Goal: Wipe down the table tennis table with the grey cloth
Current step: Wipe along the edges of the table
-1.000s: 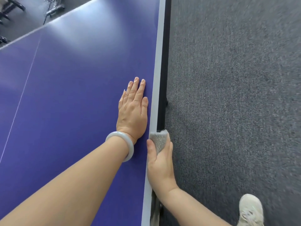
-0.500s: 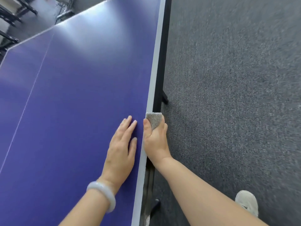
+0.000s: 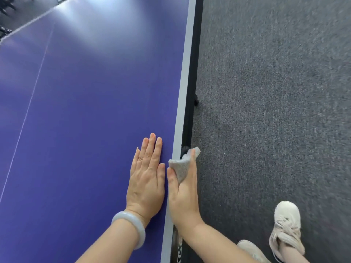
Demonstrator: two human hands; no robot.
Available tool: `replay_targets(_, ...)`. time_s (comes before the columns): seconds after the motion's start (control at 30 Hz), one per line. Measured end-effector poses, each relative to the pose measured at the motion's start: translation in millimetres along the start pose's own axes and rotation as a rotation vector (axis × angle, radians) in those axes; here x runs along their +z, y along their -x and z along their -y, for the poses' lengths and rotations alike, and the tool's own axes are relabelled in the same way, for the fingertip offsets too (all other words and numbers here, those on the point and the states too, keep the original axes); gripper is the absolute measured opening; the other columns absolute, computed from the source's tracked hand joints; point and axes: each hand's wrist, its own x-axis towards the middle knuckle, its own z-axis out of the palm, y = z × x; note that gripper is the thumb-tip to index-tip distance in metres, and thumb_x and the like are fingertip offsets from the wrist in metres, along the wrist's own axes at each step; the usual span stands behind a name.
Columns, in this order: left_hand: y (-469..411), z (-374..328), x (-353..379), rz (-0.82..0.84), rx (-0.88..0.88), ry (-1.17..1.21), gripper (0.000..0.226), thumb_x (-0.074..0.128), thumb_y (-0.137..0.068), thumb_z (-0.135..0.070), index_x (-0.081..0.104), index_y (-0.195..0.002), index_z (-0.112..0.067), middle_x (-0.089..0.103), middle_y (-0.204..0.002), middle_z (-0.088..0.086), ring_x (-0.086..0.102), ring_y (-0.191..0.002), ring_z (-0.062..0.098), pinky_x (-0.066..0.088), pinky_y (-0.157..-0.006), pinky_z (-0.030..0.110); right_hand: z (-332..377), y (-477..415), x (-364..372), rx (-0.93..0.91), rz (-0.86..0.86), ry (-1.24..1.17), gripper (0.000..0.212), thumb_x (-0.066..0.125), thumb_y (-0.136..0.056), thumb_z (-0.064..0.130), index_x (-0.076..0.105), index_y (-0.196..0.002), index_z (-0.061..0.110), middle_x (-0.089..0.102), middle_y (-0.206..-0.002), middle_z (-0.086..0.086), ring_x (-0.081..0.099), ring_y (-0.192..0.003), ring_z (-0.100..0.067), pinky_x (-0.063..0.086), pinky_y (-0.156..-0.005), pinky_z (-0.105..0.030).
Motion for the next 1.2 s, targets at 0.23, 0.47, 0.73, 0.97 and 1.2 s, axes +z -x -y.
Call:
replay_targets(0.23,0,0,0,0.004,0.012,-0.014,0.054,0.021,-0.104,-0.027,0.021,-0.157,-0.014,0.012,-0.166,-0.003,0.006,-0.153,0.014,0.009,-0.123,0.04,33,-119,1,0.088,-0.049,0.052,0.075,0.054,-0.099,0.043,0.015,-0.158,0.016,0.027,-0.158,-0.008,0.027,-0.146,-0.021,0.023,-0.12,-0.041)
replay_targets(0.47,0,2,1,-0.003,0.008,0.008,0.055,0.023,-0.103,-0.024,0.021,-0.157,-0.014,0.013,-0.166,-0.003,0.006,-0.153,0.013,0.011,-0.123,0.042,-18,36,-1,0.052,-0.004,-0.006,0.076,0.047,-0.091,0.064,0.008,-0.152,0.041,0.012,-0.163,0.016,0.007,-0.147,0.009,0.009,-0.117,-0.01)
replay_targets(0.73,1,1,0,-0.01,0.008,0.007,0.055,0.02,-0.104,-0.029,0.021,-0.157,-0.015,0.013,-0.165,-0.003,0.005,-0.153,0.011,0.012,-0.124,0.043,25,-117,-1,0.096,-0.031,0.007,0.078,0.056,-0.096,0.048,0.019,-0.157,0.015,0.031,-0.154,-0.009,0.03,-0.142,-0.017,0.022,-0.113,-0.023)
replay_targets(0.97,0,-1,0,-0.032,0.003,0.023,0.056,0.02,-0.102,-0.027,0.024,-0.156,-0.014,0.014,-0.164,-0.003,0.006,-0.153,0.011,0.011,-0.124,0.042,-11,16,-3,0.155,-0.001,0.015,0.101,0.046,-0.077,0.074,0.018,-0.156,0.017,0.032,-0.147,0.005,0.029,-0.139,-0.007,0.017,-0.105,0.0)
replay_targets(1.2,0,-1,2,-0.063,0.01,0.052,0.051,0.028,-0.105,-0.019,0.025,-0.156,-0.013,0.016,-0.164,0.0,0.008,-0.153,0.015,0.009,-0.125,0.04,-26,31,-13,0.152,0.115,0.14,0.087,0.046,-0.09,0.056,0.011,-0.156,0.013,0.028,-0.145,-0.001,0.027,-0.121,0.005,0.012,-0.086,0.012)
